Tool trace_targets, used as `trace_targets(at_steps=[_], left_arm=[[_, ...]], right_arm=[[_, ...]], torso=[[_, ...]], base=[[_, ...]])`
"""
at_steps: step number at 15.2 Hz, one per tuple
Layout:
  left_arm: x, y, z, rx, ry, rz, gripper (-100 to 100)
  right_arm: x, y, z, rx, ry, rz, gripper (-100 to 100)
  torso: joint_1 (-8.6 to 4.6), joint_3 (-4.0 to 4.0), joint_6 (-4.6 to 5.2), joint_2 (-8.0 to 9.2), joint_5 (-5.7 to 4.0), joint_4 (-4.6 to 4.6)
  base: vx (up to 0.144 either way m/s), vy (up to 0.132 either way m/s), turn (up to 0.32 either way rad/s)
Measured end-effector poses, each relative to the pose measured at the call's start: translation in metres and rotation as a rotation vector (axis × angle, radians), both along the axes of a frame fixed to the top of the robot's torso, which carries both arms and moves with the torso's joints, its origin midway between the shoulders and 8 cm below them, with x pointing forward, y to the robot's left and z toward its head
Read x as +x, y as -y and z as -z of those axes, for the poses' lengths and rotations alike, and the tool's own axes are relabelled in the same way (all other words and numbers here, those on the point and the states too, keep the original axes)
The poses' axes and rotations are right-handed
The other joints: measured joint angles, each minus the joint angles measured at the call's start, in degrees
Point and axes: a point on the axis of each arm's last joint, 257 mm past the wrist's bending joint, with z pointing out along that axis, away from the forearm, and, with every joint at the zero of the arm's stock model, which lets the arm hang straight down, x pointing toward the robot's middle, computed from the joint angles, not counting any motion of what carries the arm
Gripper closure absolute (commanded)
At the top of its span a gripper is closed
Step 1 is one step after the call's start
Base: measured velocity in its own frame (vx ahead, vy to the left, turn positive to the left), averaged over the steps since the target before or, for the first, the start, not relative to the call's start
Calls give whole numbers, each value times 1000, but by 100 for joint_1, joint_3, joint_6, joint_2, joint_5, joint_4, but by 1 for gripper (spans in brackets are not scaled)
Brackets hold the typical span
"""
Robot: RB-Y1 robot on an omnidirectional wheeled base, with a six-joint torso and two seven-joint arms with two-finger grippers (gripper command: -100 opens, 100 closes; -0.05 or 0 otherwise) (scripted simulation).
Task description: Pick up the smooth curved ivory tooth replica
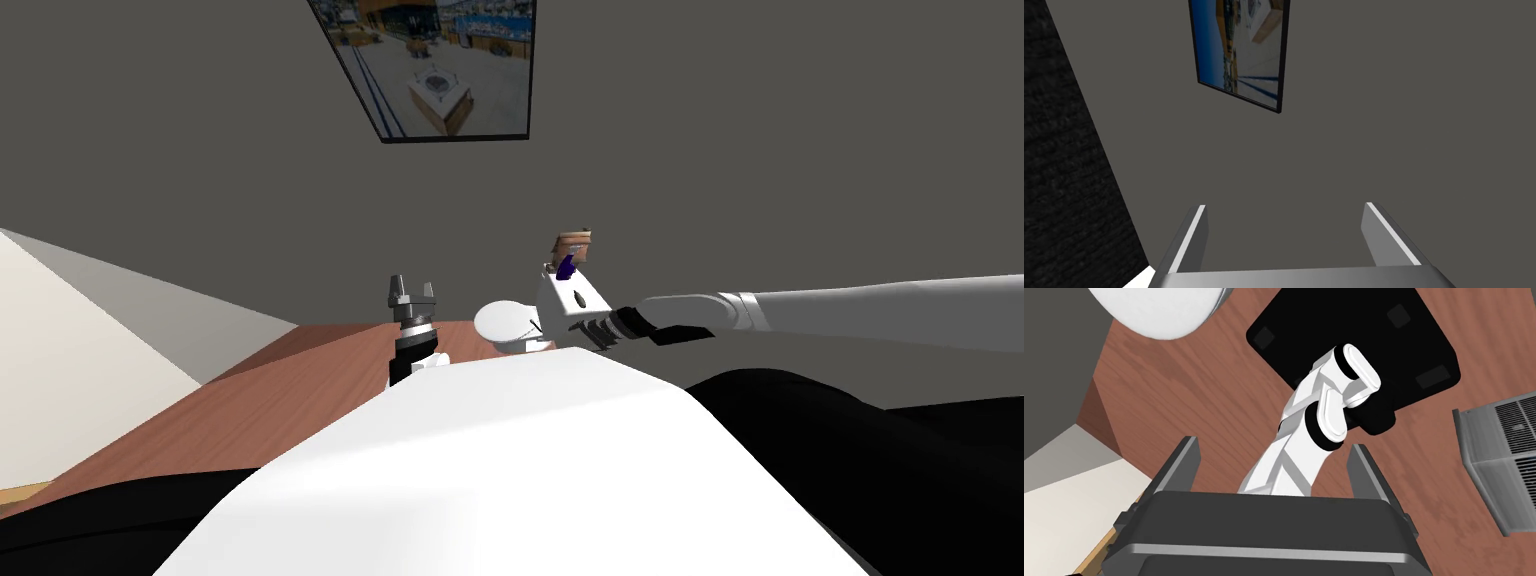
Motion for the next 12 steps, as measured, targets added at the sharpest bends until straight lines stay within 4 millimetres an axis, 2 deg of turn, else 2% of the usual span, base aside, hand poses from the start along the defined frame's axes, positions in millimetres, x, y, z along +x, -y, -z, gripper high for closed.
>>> trace_targets(at_steps=[6, 12], left_arm=[[0, 0, 0, 0, 0, 0, 0], [0, 0, 0, 0, 0, 0, 0]], right_arm=[[24, 28, -10, -136, 59, -130, -100], [51, 52, -24, -283, 122, -266, -100]], torso=[[-3, -1, 4, -2, -3, 0], [-15, -3, -1, -6, -4, -1]], base=[[22, -68, 128], [18, -87, 188]])
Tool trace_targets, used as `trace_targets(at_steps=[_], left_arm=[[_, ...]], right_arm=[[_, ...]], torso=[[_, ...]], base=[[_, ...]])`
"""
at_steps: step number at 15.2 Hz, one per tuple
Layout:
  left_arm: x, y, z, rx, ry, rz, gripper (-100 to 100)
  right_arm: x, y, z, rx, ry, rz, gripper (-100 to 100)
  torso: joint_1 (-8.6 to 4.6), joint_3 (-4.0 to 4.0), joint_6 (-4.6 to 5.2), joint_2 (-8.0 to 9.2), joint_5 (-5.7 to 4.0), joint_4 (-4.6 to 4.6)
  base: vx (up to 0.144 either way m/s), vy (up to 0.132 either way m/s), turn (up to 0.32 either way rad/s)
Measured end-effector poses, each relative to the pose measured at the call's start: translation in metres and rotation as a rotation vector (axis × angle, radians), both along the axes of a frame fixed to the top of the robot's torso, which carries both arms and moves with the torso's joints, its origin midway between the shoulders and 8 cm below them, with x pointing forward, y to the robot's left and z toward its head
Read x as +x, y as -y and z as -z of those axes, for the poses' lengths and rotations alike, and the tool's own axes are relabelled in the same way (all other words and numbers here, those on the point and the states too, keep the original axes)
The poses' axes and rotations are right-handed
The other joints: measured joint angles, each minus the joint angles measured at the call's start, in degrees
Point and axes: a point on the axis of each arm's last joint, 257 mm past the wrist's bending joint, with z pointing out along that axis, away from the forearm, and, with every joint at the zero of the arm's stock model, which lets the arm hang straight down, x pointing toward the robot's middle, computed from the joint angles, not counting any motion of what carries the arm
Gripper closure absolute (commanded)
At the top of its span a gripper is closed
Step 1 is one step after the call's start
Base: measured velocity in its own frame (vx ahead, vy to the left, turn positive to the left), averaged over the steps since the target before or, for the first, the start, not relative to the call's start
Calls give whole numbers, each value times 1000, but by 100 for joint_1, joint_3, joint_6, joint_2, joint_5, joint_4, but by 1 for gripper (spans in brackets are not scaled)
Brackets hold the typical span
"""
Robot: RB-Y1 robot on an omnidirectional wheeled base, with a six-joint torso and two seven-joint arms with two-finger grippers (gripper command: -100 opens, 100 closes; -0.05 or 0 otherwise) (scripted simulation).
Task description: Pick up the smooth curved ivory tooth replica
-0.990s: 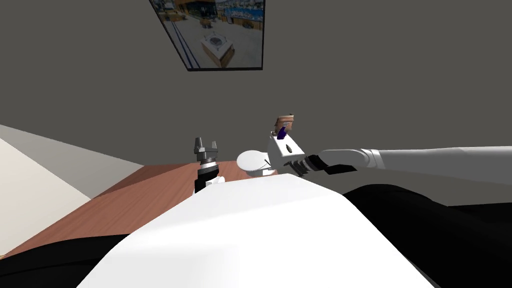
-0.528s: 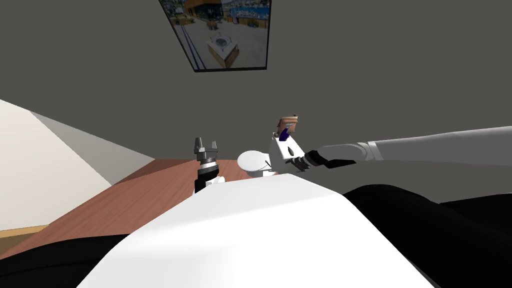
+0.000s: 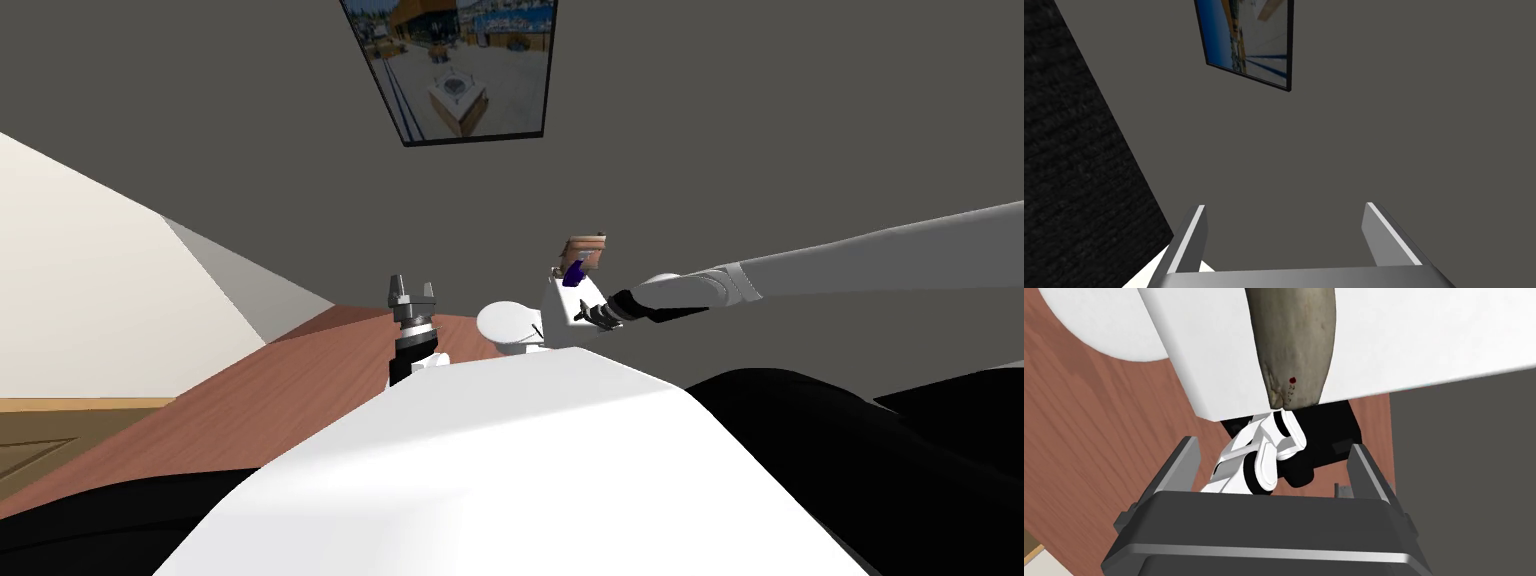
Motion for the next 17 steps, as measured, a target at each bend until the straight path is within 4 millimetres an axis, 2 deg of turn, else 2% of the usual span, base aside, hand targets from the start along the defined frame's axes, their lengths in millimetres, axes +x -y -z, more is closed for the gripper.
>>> trace_targets(at_steps=[3, 6, 7, 10, 11, 17], left_arm=[[0, 0, 0, 0, 0, 0, 0], [0, 0, 0, 0, 0, 0, 0], [0, 0, 0, 0, 0, 0, 0], [0, 0, 0, 0, 0, 0, 0], [0, 0, 0, 0, 0, 0, 0], [0, 0, 0, 0, 0, 0, 0]], right_arm=[[17, 13, -12, -73, 33, -65, -100], [31, 21, -21, -130, 57, -122, -100], [32, 21, -22, -133, 60, -125, -100], [23, 36, -7, -135, 58, -110, -100], [23, 37, -6, -134, 60, -109, 100], [25, 34, -9, -134, 62, -112, 100]], torso=[[-4, 0, 1, 0, -2, 0], [18, 8, 5, 14, 2, 3], [26, 9, 7, 15, 3, 4], [55, 7, 7, 11, 8, 3], [54, 7, 7, 11, 11, 4], [44, 7, 2, 10, 9, 5]], base=[[18, -106, 207], [-22, -35, 87], [-2, 24, 63], [5, 46, 41], [1, 11, -4], [0, -9, -17]])
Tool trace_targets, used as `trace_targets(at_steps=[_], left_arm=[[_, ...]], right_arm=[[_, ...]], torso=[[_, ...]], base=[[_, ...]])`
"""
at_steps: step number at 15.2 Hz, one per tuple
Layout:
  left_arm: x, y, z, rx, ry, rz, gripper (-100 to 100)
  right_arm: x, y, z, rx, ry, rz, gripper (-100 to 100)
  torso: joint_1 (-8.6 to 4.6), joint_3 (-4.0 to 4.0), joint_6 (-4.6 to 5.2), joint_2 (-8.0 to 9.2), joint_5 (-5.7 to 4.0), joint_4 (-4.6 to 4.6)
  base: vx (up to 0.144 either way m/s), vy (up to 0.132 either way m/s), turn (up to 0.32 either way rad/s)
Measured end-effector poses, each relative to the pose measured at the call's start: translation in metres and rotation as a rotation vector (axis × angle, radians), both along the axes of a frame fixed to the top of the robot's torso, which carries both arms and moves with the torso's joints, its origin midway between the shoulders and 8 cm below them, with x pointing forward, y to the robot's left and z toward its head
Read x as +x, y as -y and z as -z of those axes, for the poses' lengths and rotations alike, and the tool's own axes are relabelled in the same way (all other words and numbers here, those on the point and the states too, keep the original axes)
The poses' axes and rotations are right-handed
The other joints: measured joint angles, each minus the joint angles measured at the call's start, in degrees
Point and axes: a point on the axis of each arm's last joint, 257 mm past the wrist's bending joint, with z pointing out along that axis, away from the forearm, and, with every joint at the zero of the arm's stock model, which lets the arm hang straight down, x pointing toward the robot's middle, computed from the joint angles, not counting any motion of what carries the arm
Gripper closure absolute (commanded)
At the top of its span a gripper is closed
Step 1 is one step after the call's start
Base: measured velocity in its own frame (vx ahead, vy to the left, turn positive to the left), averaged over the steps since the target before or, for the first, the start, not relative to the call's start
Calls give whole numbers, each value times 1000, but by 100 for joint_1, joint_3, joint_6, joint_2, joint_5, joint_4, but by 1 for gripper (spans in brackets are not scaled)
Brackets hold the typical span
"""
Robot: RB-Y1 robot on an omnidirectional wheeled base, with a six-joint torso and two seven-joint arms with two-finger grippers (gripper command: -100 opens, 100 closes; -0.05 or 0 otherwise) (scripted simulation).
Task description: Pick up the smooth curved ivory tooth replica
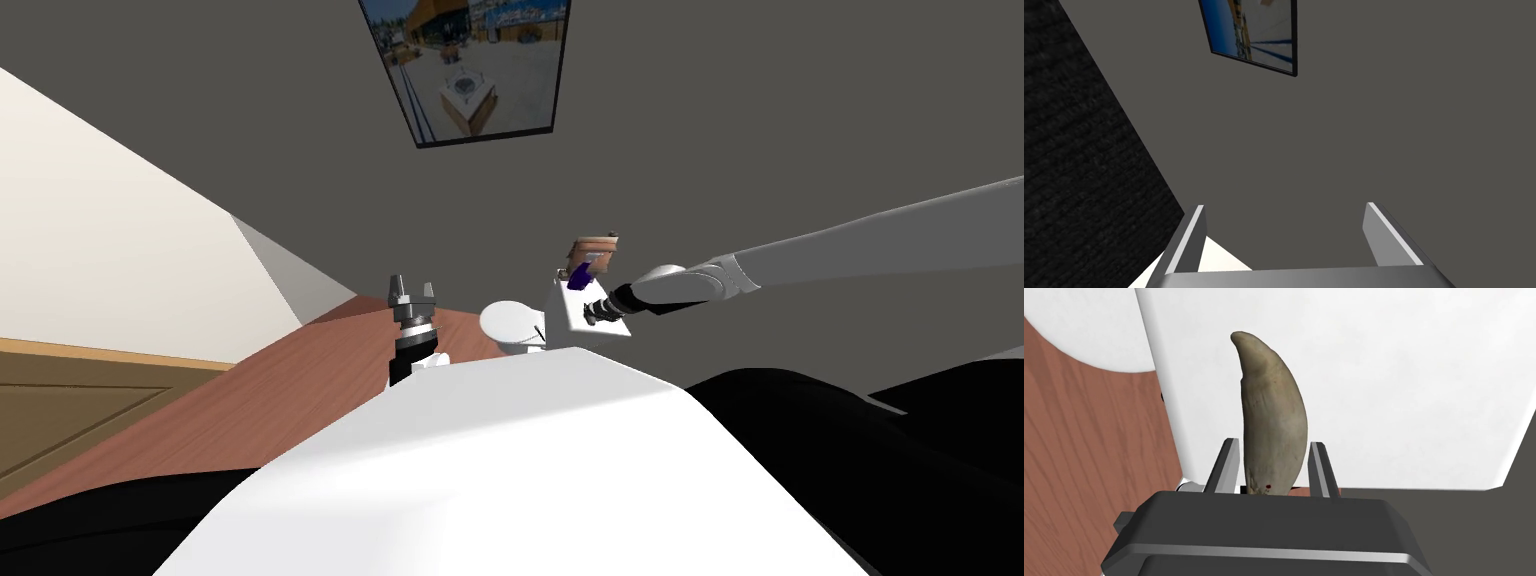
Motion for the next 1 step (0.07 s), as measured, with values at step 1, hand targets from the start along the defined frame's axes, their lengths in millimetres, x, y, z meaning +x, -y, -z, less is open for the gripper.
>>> trace_targets(at_steps=[1], left_arm=[[0, 0, 0, 0, 0, 0, 0]], right_arm=[[3, -4, -5, 2, 2, -3, 100]], torso=[[-6, 1, 2, 1, 0, 1]], base=[[2, -26, -20]])
